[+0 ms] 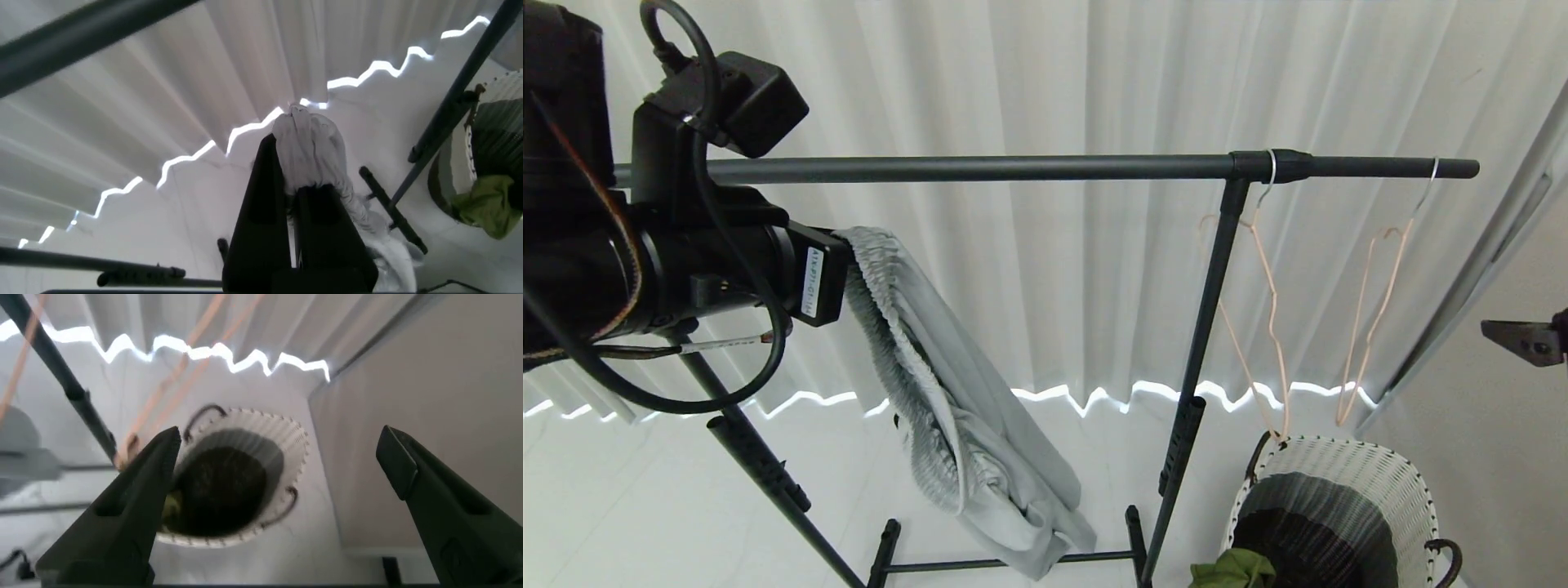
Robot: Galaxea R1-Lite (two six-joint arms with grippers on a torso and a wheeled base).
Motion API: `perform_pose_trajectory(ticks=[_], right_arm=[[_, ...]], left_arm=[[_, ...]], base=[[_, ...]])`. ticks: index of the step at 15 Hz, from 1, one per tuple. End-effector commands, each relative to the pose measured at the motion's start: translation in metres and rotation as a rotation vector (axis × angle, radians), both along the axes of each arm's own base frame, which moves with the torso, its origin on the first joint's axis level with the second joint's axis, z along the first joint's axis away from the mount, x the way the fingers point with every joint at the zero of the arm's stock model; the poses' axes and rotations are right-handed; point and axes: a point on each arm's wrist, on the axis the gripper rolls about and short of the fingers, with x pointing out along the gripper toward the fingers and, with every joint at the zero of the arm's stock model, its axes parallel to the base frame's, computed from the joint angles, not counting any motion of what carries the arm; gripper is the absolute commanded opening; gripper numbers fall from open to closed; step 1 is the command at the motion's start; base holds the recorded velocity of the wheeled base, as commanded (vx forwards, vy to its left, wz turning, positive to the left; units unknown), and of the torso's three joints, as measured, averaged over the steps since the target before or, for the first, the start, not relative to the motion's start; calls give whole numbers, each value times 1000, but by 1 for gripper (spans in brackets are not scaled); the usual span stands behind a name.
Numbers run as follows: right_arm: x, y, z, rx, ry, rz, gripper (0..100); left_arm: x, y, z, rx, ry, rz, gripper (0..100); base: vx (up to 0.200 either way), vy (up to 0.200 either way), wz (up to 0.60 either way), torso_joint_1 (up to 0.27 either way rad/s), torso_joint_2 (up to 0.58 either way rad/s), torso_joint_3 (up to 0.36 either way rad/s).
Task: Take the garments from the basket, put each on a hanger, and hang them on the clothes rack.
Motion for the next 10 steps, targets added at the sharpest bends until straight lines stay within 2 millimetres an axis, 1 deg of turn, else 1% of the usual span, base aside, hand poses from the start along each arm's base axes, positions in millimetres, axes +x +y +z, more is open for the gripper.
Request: perform_pose_trajectory(ticks=[1, 3, 4, 5, 7, 10], right_arm=[[24, 8, -26, 0, 71, -4, 100], [56, 17, -39, 63, 66, -33, 100], [63, 19, -42, 73, 65, -37, 100], [78, 22, -51, 80, 75, -49, 100], [96, 26, -62, 101, 85, -68, 100], [107, 22, -71, 103, 104, -103, 100]], left_arm=[[-7, 4, -2, 0, 0, 3, 0], [-11, 8, -2, 0, -3, 12, 0], [-13, 8, -2, 0, -5, 11, 0], [-16, 10, -1, -3, -12, 11, 0], [-17, 10, -2, -4, -11, 12, 0], [-21, 12, -6, 2, 0, 10, 0]], base=[[0, 0, 0, 0, 0, 0], [0, 0, 0, 0, 0, 0], [0, 0, 0, 0, 0, 0], [0, 0, 0, 0, 0, 0], [0, 0, 0, 0, 0, 0], [0, 0, 0, 0, 0, 0]])
